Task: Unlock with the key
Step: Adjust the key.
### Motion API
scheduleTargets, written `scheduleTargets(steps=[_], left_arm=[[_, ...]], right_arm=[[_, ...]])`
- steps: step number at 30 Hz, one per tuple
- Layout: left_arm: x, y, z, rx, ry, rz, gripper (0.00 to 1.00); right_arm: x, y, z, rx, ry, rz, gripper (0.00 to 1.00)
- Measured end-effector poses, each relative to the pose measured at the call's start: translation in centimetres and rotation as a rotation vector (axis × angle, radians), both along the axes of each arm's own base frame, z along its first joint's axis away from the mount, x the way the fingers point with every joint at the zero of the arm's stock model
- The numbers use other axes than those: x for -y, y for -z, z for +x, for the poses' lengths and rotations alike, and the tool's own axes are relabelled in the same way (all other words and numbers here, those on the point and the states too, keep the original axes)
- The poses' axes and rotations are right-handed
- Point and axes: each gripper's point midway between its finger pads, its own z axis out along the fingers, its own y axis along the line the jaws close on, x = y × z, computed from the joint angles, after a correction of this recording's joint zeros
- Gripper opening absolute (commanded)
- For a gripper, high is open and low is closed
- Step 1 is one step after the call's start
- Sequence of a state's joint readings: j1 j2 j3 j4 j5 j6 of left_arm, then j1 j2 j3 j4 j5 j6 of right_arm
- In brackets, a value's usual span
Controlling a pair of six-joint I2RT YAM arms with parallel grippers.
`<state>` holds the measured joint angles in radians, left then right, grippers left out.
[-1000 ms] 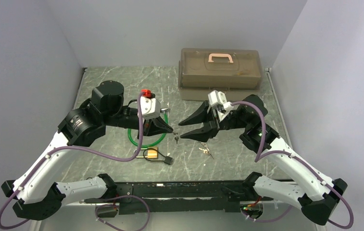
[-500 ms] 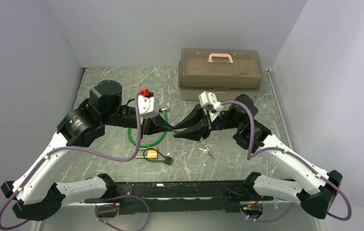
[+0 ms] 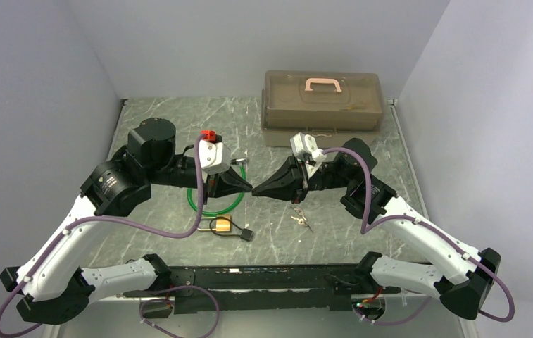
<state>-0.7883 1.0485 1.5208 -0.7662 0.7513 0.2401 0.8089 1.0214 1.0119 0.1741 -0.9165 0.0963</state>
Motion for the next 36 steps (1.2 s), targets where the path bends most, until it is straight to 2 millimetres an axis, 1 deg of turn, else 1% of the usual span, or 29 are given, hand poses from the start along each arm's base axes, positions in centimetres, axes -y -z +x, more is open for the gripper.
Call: scheduleTargets(steps=[2,3,4,5,6,7,8,9,10,13,16,18,20,21,23,24,25,26,28,29,31,33,35,36], left_arm=[[0.0,0.0,0.0,0.000,-0.002,-0.001,0.00],[0.0,0.0,0.1,0.001,-0.003,-0.001,0.07],[0.0,-0.1,0.1,0.002,-0.006,-0.002,0.24],[0.0,-0.1,0.2,0.003,-0.009,-0.002,0.45],[0.0,-0.1,0.2,0.005,-0.013,-0.004,0.57],[0.0,-0.2,0.3,0.008,-0.018,-0.007,0.66],[-0.1,-0.4,0.4,0.004,-0.024,-0.011,0.80],[-0.1,-0.6,0.4,0.006,-0.029,-0.016,0.89],[-0.2,-0.8,0.5,0.010,-0.036,-0.020,0.92],[-0.5,-1.3,0.9,0.019,-0.063,-0.031,0.98],[-0.9,-1.7,1.2,0.031,-0.086,-0.038,0.99],[-1.3,-1.5,1.7,0.037,-0.108,-0.026,1.00],[-1.9,-0.5,2.5,0.052,-0.138,0.004,0.99],[-2.2,0.3,3.0,0.056,-0.156,0.024,0.99],[-3.2,3.6,4.5,0.056,-0.195,0.098,0.99],[-3.7,5.6,5.3,0.050,-0.208,0.142,1.00],[-4.3,7.9,5.8,0.034,-0.214,0.194,1.00],[-4.9,10.6,6.3,0.016,-0.211,0.256,1.00],[-5.8,15.9,6.6,-0.029,-0.175,0.382,0.99],[-6.2,18.5,6.6,-0.053,-0.145,0.440,0.99],[-7.0,22.6,5.9,-0.083,-0.083,0.529,0.99],[-7.7,25.7,5.2,-0.088,-0.027,0.591,0.99],[-8.1,28.0,4.5,-0.062,0.035,0.638,0.99],[-8.1,28.7,4.2,-0.045,0.064,0.650,0.99]], right_arm=[[0.0,0.0,0.0,0.000,0.001,0.000,0.00],[0.0,0.0,0.0,-0.001,0.003,0.000,0.00],[0.0,0.0,0.1,-0.002,0.005,0.001,0.00],[0.0,0.0,0.1,-0.003,0.008,0.001,0.00],[0.0,0.0,0.2,-0.006,0.011,0.001,0.00],[0.0,0.0,0.3,-0.011,0.016,-0.001,0.00],[-0.1,0.1,0.3,-0.019,0.020,-0.006,0.00],[-0.1,0.3,0.4,-0.026,0.023,-0.011,0.00],[-0.1,0.4,0.5,-0.032,0.026,-0.017,0.00],[-0.2,1.1,0.8,-0.059,0.042,-0.043,0.00],[-0.2,1.9,1.1,-0.088,0.063,-0.074,0.00],[-0.2,2.4,1.3,-0.108,0.078,-0.097,0.00],[-0.1,2.8,1.5,-0.126,0.094,-0.121,0.00],[0.0,3.0,1.6,-0.133,0.100,-0.129,0.00],[0.1,3.7,1.7,-0.157,0.118,-0.155,0.00],[0.2,3.9,1.8,-0.165,0.126,-0.164,0.00],[0.3,4.1,1.8,-0.172,0.135,-0.172,0.00],[0.5,4.3,1.8,-0.178,0.146,-0.177,0.00],[1.0,4.6,1.7,-0.188,0.169,-0.185,0.00],[1.4,4.7,1.6,-0.191,0.182,-0.186,0.00],[1.9,4.8,1.4,-0.195,0.203,-0.181,0.00],[2.4,4.8,1.2,-0.196,0.221,-0.171,0.00],[3.0,4.6,1.1,-0.195,0.246,-0.159,0.00],[3.2,4.5,1.1,-0.193,0.257,-0.154,0.00]])
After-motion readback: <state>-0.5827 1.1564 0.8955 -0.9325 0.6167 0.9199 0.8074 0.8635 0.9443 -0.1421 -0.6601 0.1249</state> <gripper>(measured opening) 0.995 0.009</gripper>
